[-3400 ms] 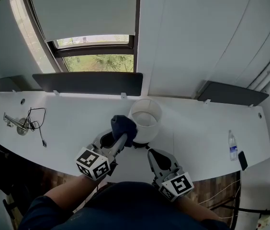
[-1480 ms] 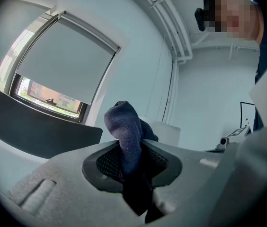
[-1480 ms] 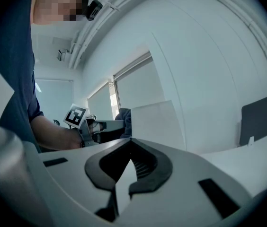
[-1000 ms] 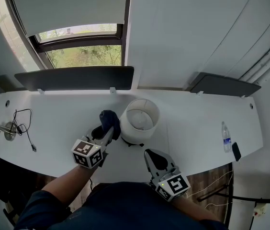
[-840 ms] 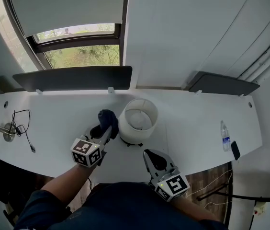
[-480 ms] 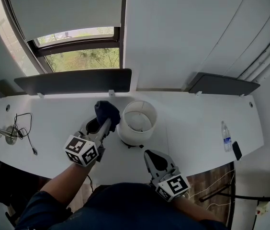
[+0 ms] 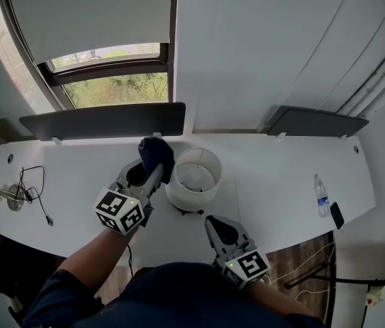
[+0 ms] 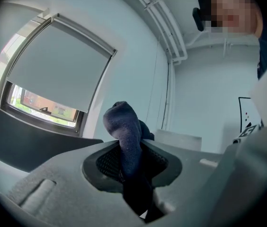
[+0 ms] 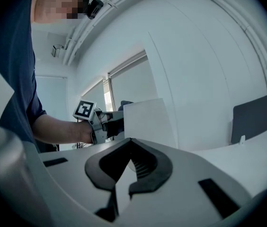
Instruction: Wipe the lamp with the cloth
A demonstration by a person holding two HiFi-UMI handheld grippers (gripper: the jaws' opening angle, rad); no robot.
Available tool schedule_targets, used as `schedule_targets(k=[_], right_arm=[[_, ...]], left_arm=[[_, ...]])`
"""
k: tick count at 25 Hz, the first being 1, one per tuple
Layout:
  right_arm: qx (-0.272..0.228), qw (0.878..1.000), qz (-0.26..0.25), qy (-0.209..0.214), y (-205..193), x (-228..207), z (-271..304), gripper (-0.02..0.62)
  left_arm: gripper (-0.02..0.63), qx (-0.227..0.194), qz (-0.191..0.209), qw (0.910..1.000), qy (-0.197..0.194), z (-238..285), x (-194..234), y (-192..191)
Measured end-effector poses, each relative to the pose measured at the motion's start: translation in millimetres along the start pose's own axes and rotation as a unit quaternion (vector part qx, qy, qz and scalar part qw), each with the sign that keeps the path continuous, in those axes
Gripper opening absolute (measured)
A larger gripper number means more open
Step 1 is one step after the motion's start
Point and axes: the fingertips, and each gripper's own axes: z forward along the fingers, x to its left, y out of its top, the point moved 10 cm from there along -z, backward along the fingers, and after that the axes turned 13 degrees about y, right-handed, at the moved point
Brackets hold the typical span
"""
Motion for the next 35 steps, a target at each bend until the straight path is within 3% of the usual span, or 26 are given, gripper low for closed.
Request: schedule_targets(k=[17,21,26,35], right_arm=[[0.019,1.000,-0.009,-0.014,-2.5,-1.4,-16.6,0.009],[0.005,1.000,-0.008,-0.020,0.5,-4.3,-25.9,0.009],[-0.010,1.000,-0.006,0.003,-0.1,-4.3,-33.9,0.009],[-0.033,0.999,-0.016,0.038,6.9,2.3,-47.6,0.009]], left_arm=[[0.100,0.101,-0.013,0.9938,0.047,-3.6,25.8,-85.7],[0.100,0.086,-0.012,0.9946,0.057,-19.2,18.2,-76.1],[0.100,0.066,-0.016,0.9959,0.060,-48.9,-4.1,-57.2],[0.100,0.003,-0.017,0.9996,0.022,-82.5,-72.3,-12.2]])
